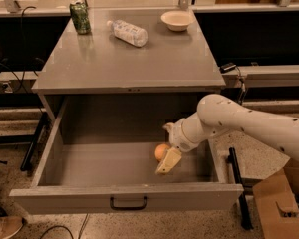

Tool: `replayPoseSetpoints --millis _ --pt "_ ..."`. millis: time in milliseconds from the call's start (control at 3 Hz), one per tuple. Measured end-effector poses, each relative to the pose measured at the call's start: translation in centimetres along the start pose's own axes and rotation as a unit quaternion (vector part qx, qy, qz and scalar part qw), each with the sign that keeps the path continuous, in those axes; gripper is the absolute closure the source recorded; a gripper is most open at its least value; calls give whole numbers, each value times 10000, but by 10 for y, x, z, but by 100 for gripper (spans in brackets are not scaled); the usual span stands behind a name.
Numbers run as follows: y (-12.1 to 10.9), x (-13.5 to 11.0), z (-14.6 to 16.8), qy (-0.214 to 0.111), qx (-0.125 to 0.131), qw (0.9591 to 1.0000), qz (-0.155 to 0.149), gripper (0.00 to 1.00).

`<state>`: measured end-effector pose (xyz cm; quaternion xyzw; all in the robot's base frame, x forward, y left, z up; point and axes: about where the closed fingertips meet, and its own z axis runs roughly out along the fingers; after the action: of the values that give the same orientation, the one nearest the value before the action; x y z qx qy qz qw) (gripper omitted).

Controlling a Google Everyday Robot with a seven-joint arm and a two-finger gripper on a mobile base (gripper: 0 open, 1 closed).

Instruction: Pick orange from top drawer and place on counter

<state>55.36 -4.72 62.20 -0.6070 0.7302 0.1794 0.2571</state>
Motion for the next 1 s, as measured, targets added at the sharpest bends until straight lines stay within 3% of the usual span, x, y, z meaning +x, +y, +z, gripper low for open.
replayPoseSetpoints --millis 333,1000 --pt "3 6 1 30 -7 10000 51 4" --pt "8 6 7 25 -91 9999 42 50"
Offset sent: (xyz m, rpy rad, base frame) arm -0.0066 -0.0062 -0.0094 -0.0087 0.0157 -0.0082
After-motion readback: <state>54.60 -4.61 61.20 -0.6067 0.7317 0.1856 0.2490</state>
